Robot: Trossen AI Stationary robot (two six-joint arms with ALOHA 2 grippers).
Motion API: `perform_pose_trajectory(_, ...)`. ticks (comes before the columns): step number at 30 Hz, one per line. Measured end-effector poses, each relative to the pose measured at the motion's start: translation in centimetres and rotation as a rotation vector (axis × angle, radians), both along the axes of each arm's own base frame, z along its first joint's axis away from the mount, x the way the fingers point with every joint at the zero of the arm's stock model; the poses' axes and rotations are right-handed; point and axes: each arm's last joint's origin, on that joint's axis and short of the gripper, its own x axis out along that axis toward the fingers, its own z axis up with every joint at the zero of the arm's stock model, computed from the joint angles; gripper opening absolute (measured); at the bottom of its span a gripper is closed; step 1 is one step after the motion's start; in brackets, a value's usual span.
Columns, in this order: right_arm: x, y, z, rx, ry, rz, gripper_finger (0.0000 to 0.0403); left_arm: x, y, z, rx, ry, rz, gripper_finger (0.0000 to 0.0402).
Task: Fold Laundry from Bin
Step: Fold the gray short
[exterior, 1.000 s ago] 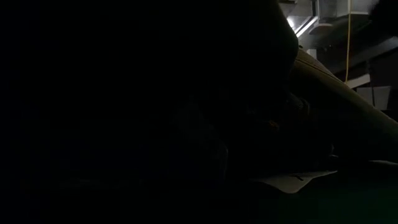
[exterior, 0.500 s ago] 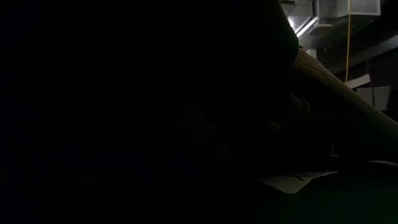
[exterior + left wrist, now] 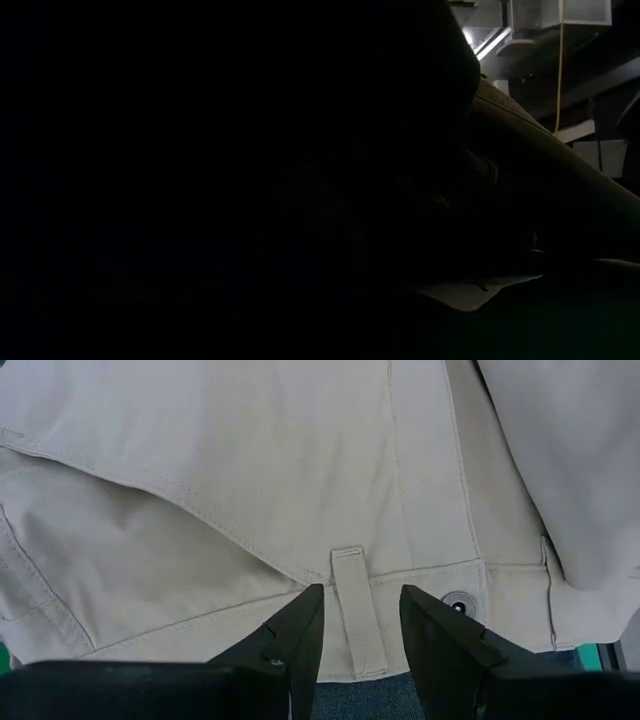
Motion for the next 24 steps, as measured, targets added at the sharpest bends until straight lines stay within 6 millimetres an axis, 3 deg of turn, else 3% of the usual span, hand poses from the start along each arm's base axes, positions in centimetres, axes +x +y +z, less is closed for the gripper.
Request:
perform_pose_trajectory(3, 0.0, -0.1, -0.2, -0.014, -0.002, -0.022, 0.0182, 0.0, 0.0, 0.0, -0.004, 0.001, 0.006, 0.0128)
perform_pose_trajectory(12, 0.0, -0.1, -0.4, -0.042, -0.014, -0.047, 0.0012, 0.0, 0.0, 0.0, -0.026, 0.007, 0.034, 0.0128)
perform_pose_trajectory(17, -0.1, -0.1, 0.2, 0.005, 0.025, 0.03, 0.0021, -0.4, -0.8, 0.0, -0.034, 0.002, -0.004, 0.0128)
perform_pose_trajectory(24, -1.7, -0.8, 4.1, 0.028, 0.122, 0.134, 0.0008, -0.4, -3.1, -0.5, -0.076, -0.03, -0.057, 0.0128)
